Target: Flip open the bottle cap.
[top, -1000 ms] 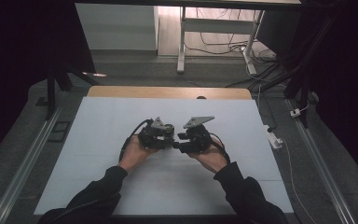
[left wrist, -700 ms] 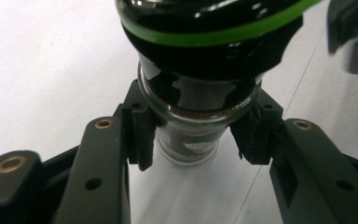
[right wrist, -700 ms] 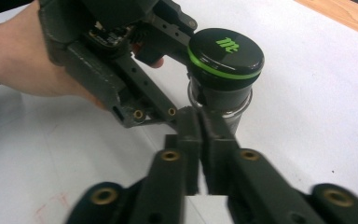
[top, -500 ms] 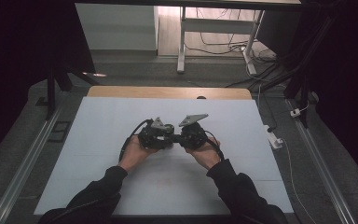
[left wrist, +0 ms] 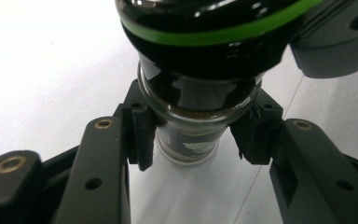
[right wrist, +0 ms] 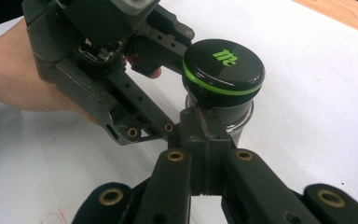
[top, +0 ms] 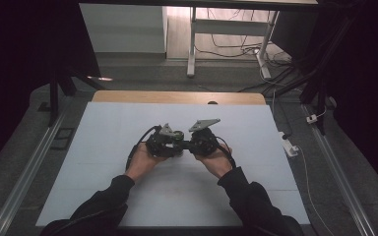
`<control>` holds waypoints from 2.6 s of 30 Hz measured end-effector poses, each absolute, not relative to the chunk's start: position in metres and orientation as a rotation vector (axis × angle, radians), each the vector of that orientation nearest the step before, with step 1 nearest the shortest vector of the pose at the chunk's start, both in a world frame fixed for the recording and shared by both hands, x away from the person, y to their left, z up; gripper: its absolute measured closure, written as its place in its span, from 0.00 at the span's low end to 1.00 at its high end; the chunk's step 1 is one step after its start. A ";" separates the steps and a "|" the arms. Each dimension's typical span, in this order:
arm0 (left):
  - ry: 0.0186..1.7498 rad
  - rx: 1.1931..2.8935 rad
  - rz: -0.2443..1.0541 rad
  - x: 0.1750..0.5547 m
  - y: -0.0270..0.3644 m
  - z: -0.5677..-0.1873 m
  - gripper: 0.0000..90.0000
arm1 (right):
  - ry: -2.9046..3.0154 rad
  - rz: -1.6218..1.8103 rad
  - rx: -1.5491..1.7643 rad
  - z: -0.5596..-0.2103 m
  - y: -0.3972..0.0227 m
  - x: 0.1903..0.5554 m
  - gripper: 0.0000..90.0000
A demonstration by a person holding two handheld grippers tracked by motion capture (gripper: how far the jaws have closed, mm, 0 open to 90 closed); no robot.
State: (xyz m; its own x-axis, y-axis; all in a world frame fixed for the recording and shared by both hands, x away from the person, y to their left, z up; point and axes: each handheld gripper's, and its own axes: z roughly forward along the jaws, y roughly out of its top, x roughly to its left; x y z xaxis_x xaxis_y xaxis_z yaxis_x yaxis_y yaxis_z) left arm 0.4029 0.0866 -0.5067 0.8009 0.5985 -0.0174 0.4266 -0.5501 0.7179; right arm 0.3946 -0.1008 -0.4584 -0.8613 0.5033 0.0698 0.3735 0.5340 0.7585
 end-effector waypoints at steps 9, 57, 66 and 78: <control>0.744 2.244 0.301 0.403 0.086 -0.506 0.60 | 2.590 1.263 0.738 -0.451 -0.099 0.392 1.00; 0.749 2.225 0.301 0.403 0.087 -0.508 0.60 | 2.486 1.332 0.822 -0.438 -0.091 0.428 1.00; 0.742 2.229 0.295 0.404 0.088 -0.508 0.59 | 2.477 1.333 0.816 -0.436 -0.094 0.424 0.95; 0.756 2.222 0.283 0.400 0.095 -0.499 0.43 | 2.462 1.342 0.838 -0.431 -0.100 0.420 0.77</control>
